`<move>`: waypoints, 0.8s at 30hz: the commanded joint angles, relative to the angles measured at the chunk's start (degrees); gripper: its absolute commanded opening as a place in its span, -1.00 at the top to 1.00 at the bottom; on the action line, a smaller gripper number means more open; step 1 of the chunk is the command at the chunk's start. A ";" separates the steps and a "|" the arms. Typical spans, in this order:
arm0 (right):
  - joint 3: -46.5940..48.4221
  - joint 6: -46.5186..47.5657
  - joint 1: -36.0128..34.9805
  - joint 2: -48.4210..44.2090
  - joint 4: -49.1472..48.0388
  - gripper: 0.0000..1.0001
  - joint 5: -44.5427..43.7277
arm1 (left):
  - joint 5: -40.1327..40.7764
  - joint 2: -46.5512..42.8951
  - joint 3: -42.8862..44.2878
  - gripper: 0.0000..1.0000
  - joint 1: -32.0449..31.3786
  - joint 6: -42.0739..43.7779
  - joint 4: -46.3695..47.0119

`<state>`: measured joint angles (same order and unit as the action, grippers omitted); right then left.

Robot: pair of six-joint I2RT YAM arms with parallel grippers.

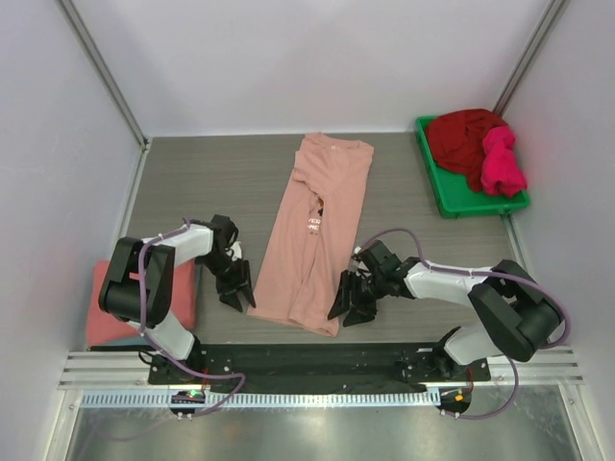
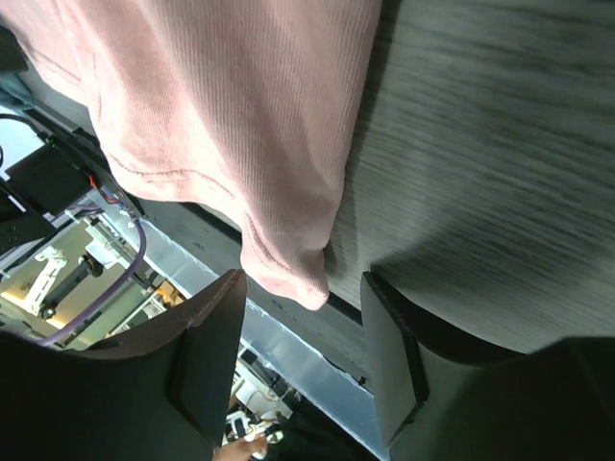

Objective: Fold and stack the t-shirts
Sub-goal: Fold the tshirt

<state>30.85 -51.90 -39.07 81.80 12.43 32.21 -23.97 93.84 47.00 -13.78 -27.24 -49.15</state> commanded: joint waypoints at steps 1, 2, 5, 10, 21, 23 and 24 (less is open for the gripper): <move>2.37 -1.54 -0.74 1.51 1.46 -0.12 -3.11 | 0.68 1.51 1.42 0.20 0.25 -0.53 0.63; 2.63 -1.54 -1.01 1.69 1.64 -0.11 -3.29 | 0.33 1.69 1.34 0.28 0.33 -0.53 0.54; 4.13 -1.89 -2.76 2.57 2.60 -0.08 -3.73 | -0.73 2.22 0.90 0.43 0.25 -0.97 0.98; 6.32 -2.51 -5.31 3.80 4.09 -0.04 -4.26 | -2.05 1.26 -0.16 0.73 0.25 -1.06 1.60; 7.47 -3.04 -7.16 6.70 5.95 0.27 -8.12 | -3.10 0.46 -0.60 1.00 0.25 -0.53 1.95; 8.52 -2.77 -7.16 7.49 5.77 0.49 -8.74 | -3.19 0.20 -0.60 1.00 0.25 -0.18 1.69; 8.96 -2.94 -7.16 7.93 5.07 0.49 -9.17 | -3.19 0.03 -0.60 0.99 0.25 -0.09 1.60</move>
<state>37.50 -54.65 -45.93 88.44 17.72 26.76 -25.80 95.59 46.76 -13.74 -28.05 -48.23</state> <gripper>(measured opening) 0.262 0.006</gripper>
